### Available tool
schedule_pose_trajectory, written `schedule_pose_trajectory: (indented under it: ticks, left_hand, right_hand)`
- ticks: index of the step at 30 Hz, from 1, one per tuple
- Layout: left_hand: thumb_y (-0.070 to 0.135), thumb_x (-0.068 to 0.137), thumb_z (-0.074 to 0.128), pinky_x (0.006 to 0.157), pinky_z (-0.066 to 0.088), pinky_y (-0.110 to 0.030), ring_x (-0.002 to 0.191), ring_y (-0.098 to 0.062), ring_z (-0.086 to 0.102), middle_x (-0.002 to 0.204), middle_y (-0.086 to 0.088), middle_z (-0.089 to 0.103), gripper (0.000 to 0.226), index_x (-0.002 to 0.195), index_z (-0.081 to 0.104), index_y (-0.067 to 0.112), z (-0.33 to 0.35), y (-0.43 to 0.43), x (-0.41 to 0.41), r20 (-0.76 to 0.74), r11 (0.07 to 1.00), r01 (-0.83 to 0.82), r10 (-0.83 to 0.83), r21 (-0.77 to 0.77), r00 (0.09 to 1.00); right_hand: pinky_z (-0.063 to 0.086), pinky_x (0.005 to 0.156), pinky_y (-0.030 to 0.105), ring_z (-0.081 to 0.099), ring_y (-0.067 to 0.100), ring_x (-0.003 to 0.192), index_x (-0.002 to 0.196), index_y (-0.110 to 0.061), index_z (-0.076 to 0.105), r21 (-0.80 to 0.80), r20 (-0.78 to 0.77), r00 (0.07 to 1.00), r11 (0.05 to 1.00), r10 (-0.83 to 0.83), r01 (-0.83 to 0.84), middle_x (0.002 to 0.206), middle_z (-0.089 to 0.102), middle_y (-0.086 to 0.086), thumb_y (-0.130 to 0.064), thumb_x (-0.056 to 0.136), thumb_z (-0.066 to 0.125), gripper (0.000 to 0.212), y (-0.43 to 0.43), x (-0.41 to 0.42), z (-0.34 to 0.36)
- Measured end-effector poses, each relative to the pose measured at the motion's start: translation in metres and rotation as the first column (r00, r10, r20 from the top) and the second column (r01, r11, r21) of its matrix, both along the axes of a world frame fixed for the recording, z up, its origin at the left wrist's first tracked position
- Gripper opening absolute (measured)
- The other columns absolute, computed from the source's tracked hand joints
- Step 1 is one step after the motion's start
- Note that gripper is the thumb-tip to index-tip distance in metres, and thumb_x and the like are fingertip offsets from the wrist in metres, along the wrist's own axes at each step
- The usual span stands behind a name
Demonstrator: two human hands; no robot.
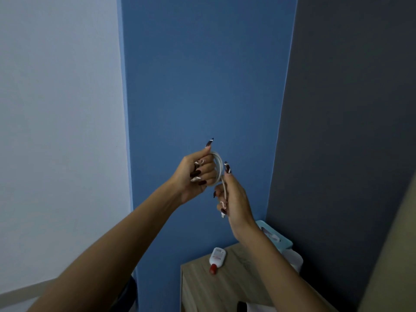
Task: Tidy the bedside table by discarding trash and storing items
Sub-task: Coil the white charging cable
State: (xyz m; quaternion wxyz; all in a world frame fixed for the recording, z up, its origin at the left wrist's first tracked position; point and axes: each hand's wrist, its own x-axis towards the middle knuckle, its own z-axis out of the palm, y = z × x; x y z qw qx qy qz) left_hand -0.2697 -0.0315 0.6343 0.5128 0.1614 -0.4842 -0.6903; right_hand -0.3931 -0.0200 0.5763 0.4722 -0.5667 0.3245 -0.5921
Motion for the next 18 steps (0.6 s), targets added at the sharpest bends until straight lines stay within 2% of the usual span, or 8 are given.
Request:
schedule_pose_trajectory:
  ticks: [2,5,8,11,13,16,18]
  left_hand:
    - [0.032,0.098,0.039,0.04,0.018,-0.023,0.03,-0.007,0.019,0.036,0.007,0.028,0.051,0.049,0.033,0.019,-0.004,0.001,-0.003,0.028,1.0,-0.008,0.008,0.001,1.0]
    - [0.031,0.1,0.037,0.039,0.024,-0.021,0.03,-0.007,0.025,0.038,0.006,0.03,0.05,0.052,0.032,0.018,-0.004,0.004,-0.007,0.124,0.995,-0.096,0.097,-0.015,0.988]
    - [0.033,0.101,0.037,0.043,0.035,-0.021,0.037,-0.01,0.034,0.043,0.004,0.036,0.047,0.057,0.032,0.017,-0.003,0.007,-0.01,0.268,0.973,-0.215,0.23,-0.086,0.936]
    - [0.038,0.1,0.038,0.057,0.048,-0.026,0.049,-0.015,0.049,0.053,-0.003,0.052,0.046,0.061,0.043,0.013,-0.005,0.011,-0.012,0.409,0.937,-0.286,0.346,-0.202,0.845]
    - [0.042,0.099,0.039,0.069,0.051,-0.032,0.059,-0.018,0.056,0.064,-0.007,0.06,0.046,0.067,0.05,0.011,-0.007,0.011,-0.011,0.515,0.868,-0.339,0.49,-0.363,0.703]
    - [0.045,0.098,0.037,0.063,0.041,-0.029,0.059,-0.013,0.049,0.066,-0.001,0.059,0.047,0.069,0.055,0.014,-0.009,0.003,-0.004,0.572,0.686,-0.326,0.725,-0.651,0.384]
    - [0.04,0.1,0.036,0.064,0.041,-0.027,0.06,-0.011,0.049,0.07,0.002,0.06,0.043,0.075,0.061,0.015,-0.007,-0.001,0.002,0.579,0.64,-0.244,0.766,-0.728,0.28]
  right_hand:
    - [0.033,0.05,0.028,0.039,0.009,0.05,0.081,-0.018,0.05,-0.046,-0.126,0.99,0.997,-0.066,0.061,0.064,0.051,-0.001,-0.042,0.098,0.043,0.03,-0.002,0.0,-0.001]
    - [0.034,0.05,0.024,0.041,0.004,0.049,0.082,-0.015,0.047,-0.234,-0.316,0.913,0.954,-0.258,0.189,0.063,0.052,-0.003,-0.033,0.1,0.041,0.026,-0.005,-0.004,-0.004]
    - [0.032,0.046,0.019,0.041,0.005,0.049,0.081,-0.009,0.043,-0.304,-0.383,0.862,0.927,-0.331,0.22,0.063,0.051,-0.001,-0.027,0.101,0.038,0.027,-0.005,-0.008,-0.003]
    - [0.031,0.043,0.02,0.037,0.007,0.047,0.079,-0.012,0.039,-0.34,-0.439,0.824,0.916,-0.357,0.215,0.062,0.047,0.003,-0.026,0.101,0.036,0.026,-0.008,-0.011,-0.004]
    - [0.029,0.042,0.022,0.035,0.008,0.046,0.081,-0.012,0.039,-0.355,-0.467,0.8,0.909,-0.376,0.22,0.062,0.046,0.003,-0.025,0.101,0.036,0.025,-0.011,-0.015,-0.005]
    - [0.026,0.044,0.023,0.035,0.01,0.049,0.083,-0.012,0.041,-0.406,-0.501,0.754,0.885,-0.425,0.229,0.062,0.047,0.003,-0.027,0.102,0.033,0.025,-0.016,-0.023,-0.002]
    - [0.027,0.045,0.026,0.039,0.013,0.05,0.083,-0.015,0.041,-0.428,-0.544,0.716,0.879,-0.437,0.211,0.063,0.05,0.004,-0.027,0.102,0.032,0.024,-0.019,-0.028,0.0]
